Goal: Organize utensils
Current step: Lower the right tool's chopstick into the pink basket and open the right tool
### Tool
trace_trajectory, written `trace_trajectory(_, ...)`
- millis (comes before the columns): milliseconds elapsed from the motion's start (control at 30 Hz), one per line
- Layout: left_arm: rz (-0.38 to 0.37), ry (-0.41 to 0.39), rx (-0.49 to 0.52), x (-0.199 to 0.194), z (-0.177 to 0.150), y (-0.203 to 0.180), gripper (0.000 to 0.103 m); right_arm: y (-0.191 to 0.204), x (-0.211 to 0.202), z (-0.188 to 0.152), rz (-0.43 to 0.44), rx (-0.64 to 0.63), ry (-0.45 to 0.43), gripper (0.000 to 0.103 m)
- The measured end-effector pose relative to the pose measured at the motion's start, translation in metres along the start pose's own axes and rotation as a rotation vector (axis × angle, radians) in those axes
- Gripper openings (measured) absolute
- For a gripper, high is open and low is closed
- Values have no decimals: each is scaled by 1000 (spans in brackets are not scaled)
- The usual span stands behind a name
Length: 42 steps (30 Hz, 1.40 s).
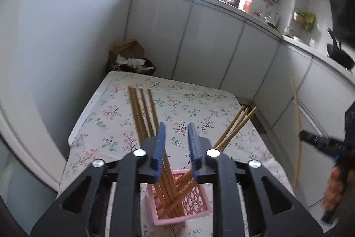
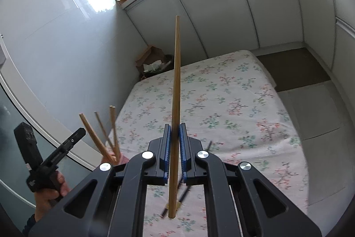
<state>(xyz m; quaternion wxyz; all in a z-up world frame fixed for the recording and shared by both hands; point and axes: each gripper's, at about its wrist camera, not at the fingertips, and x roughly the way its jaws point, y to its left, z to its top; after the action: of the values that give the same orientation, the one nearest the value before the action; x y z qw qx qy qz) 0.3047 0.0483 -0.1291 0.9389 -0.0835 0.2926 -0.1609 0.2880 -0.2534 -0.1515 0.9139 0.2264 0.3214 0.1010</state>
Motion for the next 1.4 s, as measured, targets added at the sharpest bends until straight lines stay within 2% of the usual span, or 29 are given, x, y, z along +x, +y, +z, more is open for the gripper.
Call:
trace_trajectory(33, -8, -3, -16, -5, 3, 0, 25, 4, 1, -2, 5, 7, -17, 8)
trace_trajectory(67, -9, -8, -35, -11, 6, 2, 32, 8, 3, -4, 15, 16, -33, 8)
trace_trajectory(100, -3, -10, -47, -15, 9, 1, 44, 13, 5, -7, 33, 35, -55, 8)
trace_trajectory(167, 7, -10, -88, -21, 15, 5, 59, 24, 10, -12, 59, 61, -81, 8)
trace_trajectory(300, 17, 35, -187, -20, 22, 21, 66, 52, 26, -25, 61, 60, -141, 8)
trace_trajectory(400, 19, 72, -251, -17, 22, 34, 67, 69, 37, -33, 76, 69, -189, 8)
trace_trajectory(567, 39, 94, -289, -17, 24, 50, 69, 96, 56, -46, 110, 104, -264, 8)
trace_trajectory(700, 24, 101, -329, -20, 26, 58, 71, 117, 73, -65, 63, 64, -316, 8)
trace_trajectory(833, 33, 103, -324, -22, 27, 61, 71, 133, 78, -81, 30, 7, -345, 8)
trace_trajectory(1167, 27, 102, -310, -23, 28, 58, 71, 141, 92, -110, -32, -75, -358, 8)
trace_trajectory(1300, 52, 93, -278, -25, 29, 54, 71, 139, 98, -118, -65, -105, -353, 9)
trace_trajectory(1400, 48, 93, -276, -25, 29, 52, 71, 131, 97, -113, -48, -62, -346, 8)
